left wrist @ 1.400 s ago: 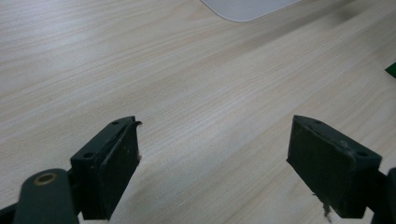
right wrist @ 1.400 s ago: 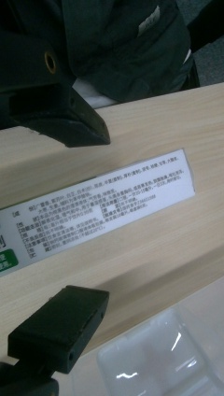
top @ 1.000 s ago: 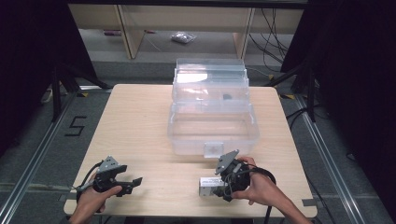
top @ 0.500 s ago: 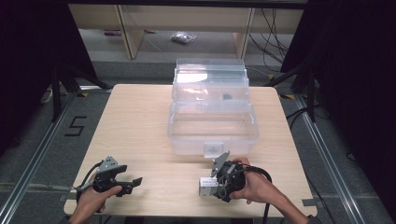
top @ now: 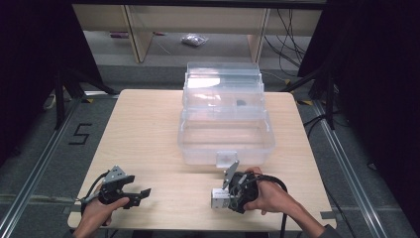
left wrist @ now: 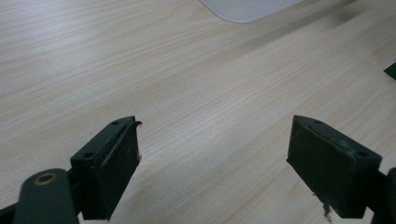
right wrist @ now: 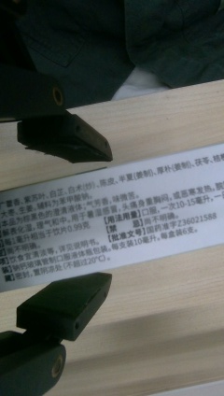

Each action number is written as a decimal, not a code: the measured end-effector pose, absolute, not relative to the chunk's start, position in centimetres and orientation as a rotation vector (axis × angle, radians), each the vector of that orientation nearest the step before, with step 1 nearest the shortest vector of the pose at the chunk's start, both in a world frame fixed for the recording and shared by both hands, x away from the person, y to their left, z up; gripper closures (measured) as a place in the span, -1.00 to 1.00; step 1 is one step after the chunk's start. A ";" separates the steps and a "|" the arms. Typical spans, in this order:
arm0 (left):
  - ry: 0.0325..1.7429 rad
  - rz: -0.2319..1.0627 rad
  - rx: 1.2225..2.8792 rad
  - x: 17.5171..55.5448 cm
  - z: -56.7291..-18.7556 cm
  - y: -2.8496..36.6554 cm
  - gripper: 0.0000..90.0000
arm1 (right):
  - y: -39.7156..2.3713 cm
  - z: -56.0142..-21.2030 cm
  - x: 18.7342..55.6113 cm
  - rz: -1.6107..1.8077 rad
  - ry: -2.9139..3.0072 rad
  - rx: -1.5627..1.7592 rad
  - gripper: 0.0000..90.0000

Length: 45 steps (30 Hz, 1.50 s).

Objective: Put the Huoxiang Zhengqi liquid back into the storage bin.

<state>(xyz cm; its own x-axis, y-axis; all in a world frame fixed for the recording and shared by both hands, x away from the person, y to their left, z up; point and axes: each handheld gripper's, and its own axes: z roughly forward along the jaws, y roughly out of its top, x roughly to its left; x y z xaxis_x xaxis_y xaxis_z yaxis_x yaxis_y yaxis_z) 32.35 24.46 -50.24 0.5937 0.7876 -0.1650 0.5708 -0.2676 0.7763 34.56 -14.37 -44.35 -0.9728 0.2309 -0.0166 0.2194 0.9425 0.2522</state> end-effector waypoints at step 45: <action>1.082 0.319 1.962 32.3 -50.2 24.4 -0.65 | -12.8 -44.1 34.8 0.090 3.076 0.109 0.44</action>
<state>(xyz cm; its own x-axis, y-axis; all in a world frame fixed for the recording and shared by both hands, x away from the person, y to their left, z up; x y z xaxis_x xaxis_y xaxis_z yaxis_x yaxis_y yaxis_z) 32.34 24.44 -50.23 0.5928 0.7876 -0.1681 0.5707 -0.2636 0.7777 34.79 -12.77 -44.08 -0.9955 0.0724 -0.0607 0.0687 0.9958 0.0606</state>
